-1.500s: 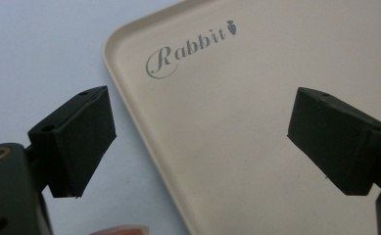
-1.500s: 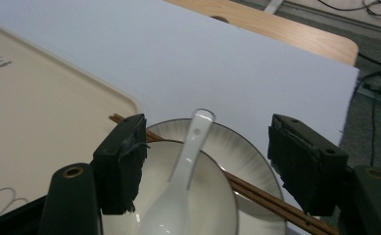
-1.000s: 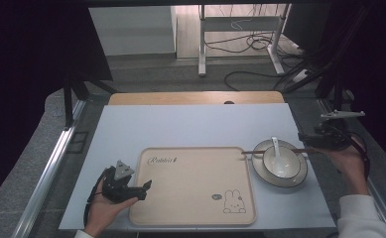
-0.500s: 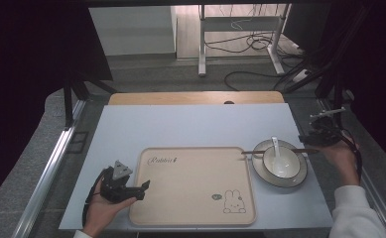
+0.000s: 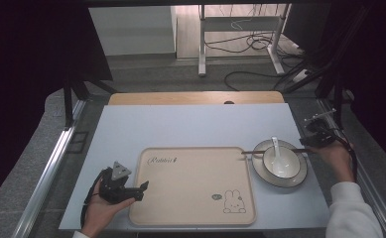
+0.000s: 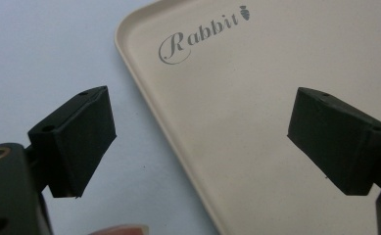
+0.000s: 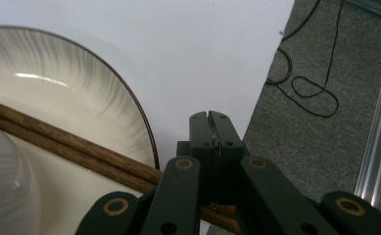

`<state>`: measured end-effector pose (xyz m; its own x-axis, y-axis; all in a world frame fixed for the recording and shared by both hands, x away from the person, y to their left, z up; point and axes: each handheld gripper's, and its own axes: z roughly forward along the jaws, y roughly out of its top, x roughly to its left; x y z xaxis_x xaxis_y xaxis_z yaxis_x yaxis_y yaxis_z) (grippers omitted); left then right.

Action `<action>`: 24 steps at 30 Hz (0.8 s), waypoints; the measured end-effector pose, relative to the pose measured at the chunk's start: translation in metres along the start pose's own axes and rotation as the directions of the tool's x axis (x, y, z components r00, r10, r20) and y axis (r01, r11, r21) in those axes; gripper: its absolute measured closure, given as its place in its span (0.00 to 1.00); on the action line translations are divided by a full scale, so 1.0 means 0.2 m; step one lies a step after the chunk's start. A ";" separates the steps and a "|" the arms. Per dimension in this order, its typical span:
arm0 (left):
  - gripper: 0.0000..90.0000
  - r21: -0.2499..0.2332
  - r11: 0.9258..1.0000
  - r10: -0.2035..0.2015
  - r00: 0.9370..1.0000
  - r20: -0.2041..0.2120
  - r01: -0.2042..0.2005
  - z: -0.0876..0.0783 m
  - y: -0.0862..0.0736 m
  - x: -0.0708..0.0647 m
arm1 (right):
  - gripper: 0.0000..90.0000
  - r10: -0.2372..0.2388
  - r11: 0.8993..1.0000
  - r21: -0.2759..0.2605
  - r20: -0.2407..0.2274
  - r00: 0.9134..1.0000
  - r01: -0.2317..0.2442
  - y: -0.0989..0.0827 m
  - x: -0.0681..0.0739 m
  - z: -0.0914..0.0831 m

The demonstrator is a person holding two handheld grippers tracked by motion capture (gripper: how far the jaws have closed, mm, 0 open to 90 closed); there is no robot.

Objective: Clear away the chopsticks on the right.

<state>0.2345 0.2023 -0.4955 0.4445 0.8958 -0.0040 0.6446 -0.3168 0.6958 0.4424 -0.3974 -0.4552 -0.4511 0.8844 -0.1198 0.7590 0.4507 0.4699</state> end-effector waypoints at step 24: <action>0.12 -0.012 1.000 0.002 1.000 0.000 -0.002 -0.02 0.00 0.01 | 0.99 0.004 0.997 0.074 0.032 0.999 -0.006 -0.16 0.03 -0.05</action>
<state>0.2325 0.2054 -0.4923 0.4461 0.8950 -0.0024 0.6363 -0.3153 0.7041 0.4108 -0.4088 -0.4632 -0.4331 0.8895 -0.1455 0.7945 0.4530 0.4045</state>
